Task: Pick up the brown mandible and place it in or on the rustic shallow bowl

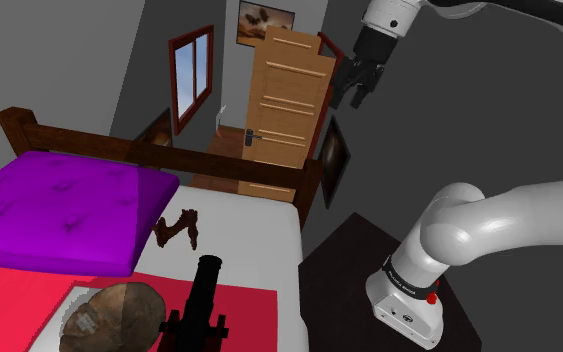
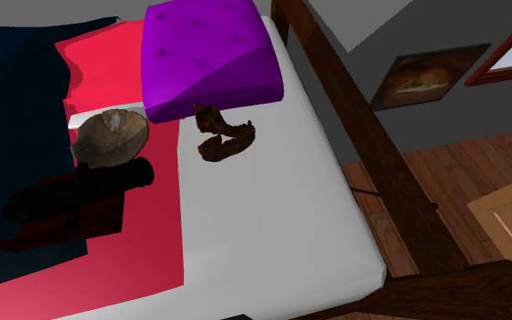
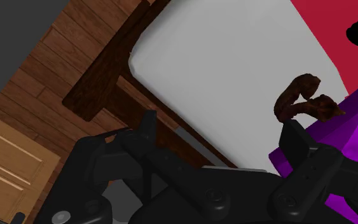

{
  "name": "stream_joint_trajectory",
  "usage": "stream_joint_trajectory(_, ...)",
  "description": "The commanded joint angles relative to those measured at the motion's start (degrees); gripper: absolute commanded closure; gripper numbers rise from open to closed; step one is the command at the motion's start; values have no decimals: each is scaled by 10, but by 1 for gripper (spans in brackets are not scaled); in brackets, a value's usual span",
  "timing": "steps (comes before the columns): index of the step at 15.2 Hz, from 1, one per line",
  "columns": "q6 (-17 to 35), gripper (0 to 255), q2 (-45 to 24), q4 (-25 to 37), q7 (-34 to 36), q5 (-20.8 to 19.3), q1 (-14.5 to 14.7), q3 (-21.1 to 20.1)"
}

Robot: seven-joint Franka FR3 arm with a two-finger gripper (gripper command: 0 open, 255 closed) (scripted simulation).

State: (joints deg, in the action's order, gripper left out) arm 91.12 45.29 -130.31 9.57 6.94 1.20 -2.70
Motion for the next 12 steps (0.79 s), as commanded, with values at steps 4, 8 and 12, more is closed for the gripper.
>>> stream_joint_trajectory(4, 43, 0, -21, -24, 35, 10, 3, -36)
stream_joint_trajectory(8, 102, 0, -62, -44, 83, 21, 6, -83)
stream_joint_trajectory(12, 161, 0, -117, -52, 132, 24, 6, -131)
